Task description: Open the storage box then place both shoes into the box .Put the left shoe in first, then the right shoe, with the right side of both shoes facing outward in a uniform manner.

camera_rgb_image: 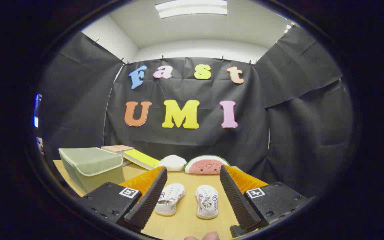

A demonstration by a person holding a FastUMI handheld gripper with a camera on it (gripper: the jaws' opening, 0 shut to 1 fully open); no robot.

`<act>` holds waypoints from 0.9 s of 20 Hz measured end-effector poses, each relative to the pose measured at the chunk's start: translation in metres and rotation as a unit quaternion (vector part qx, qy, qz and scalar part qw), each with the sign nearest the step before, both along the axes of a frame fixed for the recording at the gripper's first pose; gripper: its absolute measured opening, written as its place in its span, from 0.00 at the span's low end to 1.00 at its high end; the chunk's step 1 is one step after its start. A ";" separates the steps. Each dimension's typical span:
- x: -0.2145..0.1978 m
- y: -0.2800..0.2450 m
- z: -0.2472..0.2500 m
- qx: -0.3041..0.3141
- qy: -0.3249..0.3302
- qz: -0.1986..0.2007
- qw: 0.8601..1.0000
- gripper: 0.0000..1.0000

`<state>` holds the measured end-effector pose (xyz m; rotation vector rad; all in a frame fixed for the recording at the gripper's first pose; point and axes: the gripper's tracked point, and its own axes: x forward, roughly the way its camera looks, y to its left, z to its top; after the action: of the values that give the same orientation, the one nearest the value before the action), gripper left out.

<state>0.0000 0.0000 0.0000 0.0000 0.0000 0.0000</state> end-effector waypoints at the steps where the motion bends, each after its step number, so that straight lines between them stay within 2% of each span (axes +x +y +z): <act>1: 0.001 0.000 0.003 0.001 -0.006 -0.001 1.000 1.00; 7: 0.007 0.002 0.005 0.010 -0.013 0.002 1.000 1.00; 18: 0.022 0.002 0.000 0.011 0.012 0.011 1.000 1.00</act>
<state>0.0217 0.0024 0.0004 0.0225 0.0244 0.0213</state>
